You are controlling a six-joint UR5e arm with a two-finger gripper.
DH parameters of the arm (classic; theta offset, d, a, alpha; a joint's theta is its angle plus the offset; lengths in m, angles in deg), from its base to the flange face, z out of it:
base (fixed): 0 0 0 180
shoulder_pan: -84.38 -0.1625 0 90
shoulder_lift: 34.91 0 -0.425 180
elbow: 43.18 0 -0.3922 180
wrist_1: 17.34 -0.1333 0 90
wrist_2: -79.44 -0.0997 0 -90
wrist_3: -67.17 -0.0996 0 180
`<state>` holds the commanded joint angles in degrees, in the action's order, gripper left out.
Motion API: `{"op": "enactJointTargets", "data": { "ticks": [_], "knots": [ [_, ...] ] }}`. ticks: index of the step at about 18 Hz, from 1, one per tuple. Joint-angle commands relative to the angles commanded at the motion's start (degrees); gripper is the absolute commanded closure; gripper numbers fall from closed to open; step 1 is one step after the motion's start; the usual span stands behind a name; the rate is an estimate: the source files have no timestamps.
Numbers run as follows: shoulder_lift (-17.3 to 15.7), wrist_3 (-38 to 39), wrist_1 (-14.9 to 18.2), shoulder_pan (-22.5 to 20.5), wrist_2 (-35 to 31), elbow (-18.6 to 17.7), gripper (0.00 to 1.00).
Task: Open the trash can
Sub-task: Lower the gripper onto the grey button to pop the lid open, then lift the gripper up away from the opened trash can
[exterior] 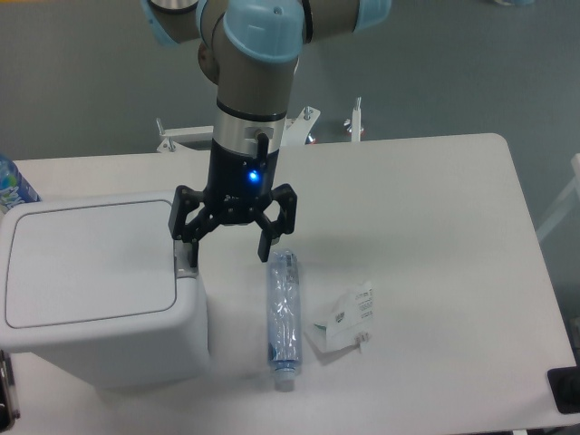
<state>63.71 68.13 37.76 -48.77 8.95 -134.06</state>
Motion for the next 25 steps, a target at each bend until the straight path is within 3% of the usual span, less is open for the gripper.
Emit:
{"op": "enactJointTargets", "data": {
  "ticks": [11, 17, 21, 25],
  "knots": [
    [0.0, 0.0, -0.2, 0.0, 0.0, -0.7, 0.00],
    [0.4, -0.1, 0.4, -0.8, 0.0, 5.6, 0.00],
    [0.9, -0.6, -0.2, -6.2, 0.0, 10.7, 0.00],
    [1.3, -11.1, 0.0, -11.0, -0.4, 12.1, 0.00]
  ]
}}
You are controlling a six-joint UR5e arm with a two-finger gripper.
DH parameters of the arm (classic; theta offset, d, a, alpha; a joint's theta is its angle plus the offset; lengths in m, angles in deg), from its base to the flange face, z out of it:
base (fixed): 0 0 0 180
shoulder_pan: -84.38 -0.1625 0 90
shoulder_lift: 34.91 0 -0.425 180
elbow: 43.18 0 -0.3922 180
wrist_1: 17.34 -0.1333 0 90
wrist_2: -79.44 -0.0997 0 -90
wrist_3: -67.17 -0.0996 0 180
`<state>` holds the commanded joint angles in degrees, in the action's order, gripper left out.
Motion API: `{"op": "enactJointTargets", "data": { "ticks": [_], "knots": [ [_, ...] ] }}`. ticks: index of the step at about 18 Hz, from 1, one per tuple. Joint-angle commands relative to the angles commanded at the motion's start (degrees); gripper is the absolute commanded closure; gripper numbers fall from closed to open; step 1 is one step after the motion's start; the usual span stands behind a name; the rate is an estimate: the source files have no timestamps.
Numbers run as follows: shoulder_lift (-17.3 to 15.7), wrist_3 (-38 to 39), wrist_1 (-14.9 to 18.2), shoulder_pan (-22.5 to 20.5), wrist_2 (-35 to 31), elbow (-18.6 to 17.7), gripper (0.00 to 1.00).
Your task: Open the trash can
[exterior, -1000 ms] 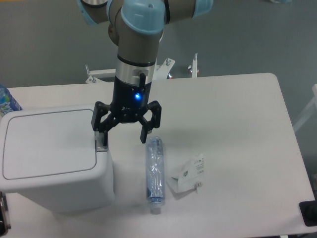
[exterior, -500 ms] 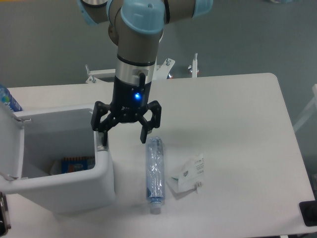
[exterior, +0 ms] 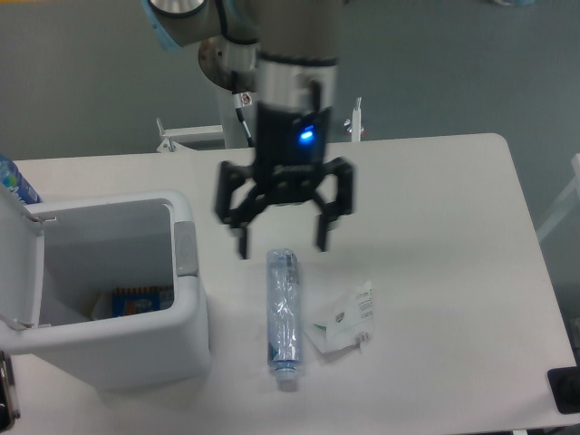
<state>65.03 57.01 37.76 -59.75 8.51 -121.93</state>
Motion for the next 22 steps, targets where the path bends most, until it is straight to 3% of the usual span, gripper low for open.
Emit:
{"op": "enactJointTargets", "data": {
  "ticks": [7, 11, 15, 22],
  "knots": [
    [-0.3, -23.3, 1.3, -6.6, -8.9, -0.7, 0.00],
    [-0.3, -28.8, 1.8, -10.4, -9.1, -1.1, 0.00],
    [-0.7, -40.8, 2.4, -13.1, -9.1, -4.4, 0.00],
    [-0.6, -42.8, 2.4, -14.0, -9.1, -4.7, 0.00]
  ]
}}
